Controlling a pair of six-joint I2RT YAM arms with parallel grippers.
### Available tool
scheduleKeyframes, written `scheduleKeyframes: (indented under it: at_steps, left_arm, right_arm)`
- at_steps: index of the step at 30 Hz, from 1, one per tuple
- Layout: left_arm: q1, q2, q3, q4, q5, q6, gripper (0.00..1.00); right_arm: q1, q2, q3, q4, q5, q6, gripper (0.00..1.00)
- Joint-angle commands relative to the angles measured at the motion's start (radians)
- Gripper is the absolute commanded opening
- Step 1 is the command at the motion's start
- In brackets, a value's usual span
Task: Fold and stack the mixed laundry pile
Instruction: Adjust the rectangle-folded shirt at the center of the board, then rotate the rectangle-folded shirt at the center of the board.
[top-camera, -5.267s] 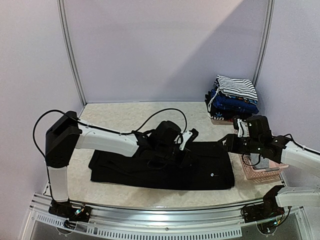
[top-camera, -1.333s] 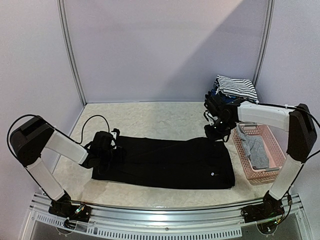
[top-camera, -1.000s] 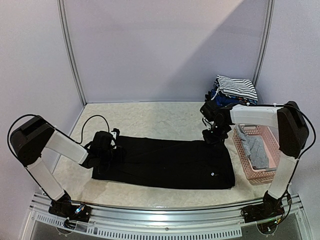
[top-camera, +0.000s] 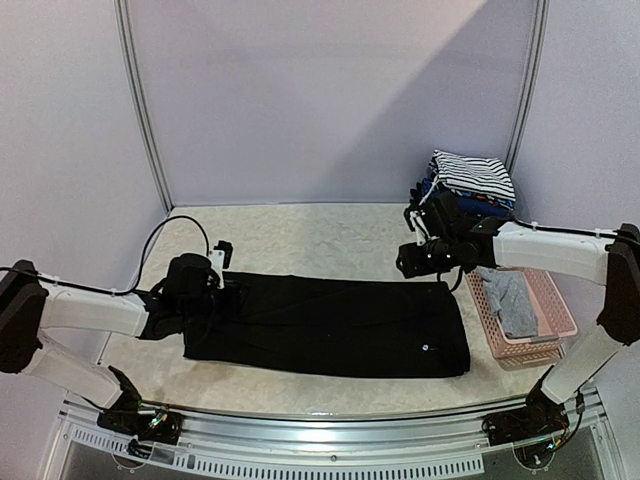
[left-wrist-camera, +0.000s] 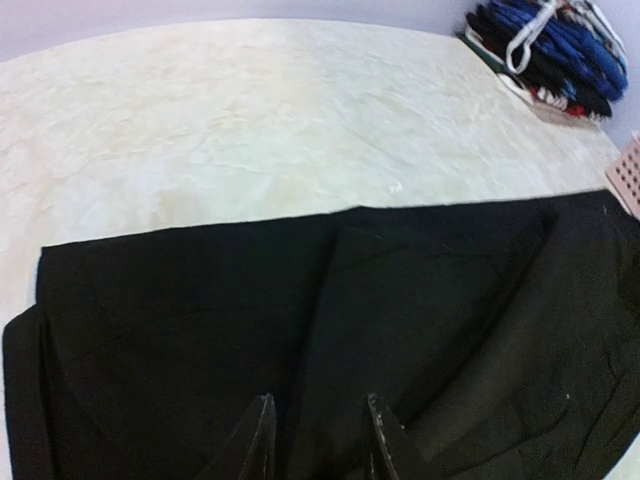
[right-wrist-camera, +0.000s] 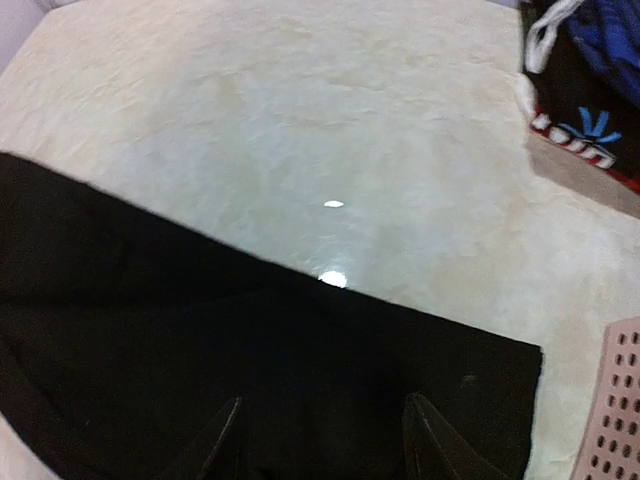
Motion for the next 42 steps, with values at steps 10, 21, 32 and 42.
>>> scheduleKeyframes:
  at_steps: [10,21,32,42]
  left_arm:
    - [-0.119,0.222,0.118,0.002,0.084,0.014,0.30]
    - [-0.124,0.311,0.072,0.038,0.099,-0.048,0.29]
    - [-0.115,0.413,0.095,0.003,0.047,-0.064,0.29]
    - [-0.006,0.494,0.193,-0.020,0.081,-0.019,0.29]
  right_arm:
    - [0.043,0.160,-0.032,0.110,-0.319,-0.091,0.42]
    - [0.015,0.359,0.035,0.082,-0.239,-0.099,0.38]
    - [0.012,0.403,0.038,0.012,-0.254,-0.067,0.38]
    - [0.034,0.364,-0.015,-0.037,-0.366,0.039,0.41]
